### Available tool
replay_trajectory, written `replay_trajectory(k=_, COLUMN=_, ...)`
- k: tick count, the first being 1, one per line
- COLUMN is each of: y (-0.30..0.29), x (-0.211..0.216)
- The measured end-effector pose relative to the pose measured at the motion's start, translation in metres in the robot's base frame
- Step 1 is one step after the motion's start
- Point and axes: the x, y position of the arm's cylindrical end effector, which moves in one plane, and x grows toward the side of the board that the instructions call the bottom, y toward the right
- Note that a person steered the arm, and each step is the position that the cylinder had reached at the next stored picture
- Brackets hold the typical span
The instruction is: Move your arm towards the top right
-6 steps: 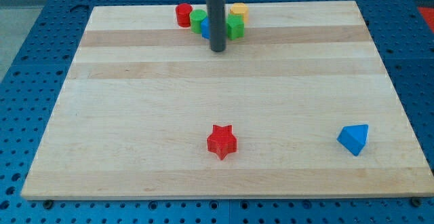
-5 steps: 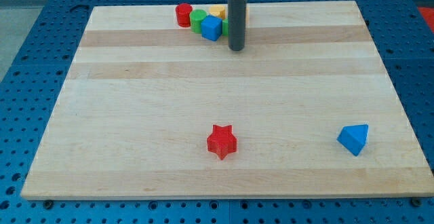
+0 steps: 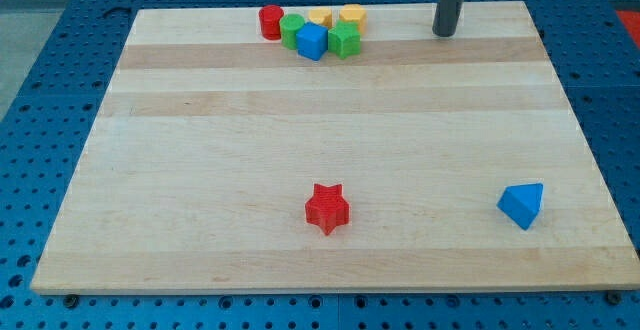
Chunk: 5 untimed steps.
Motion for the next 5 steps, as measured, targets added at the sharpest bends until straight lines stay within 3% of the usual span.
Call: replay_trajectory(k=5, y=0.0046, x=-0.0009)
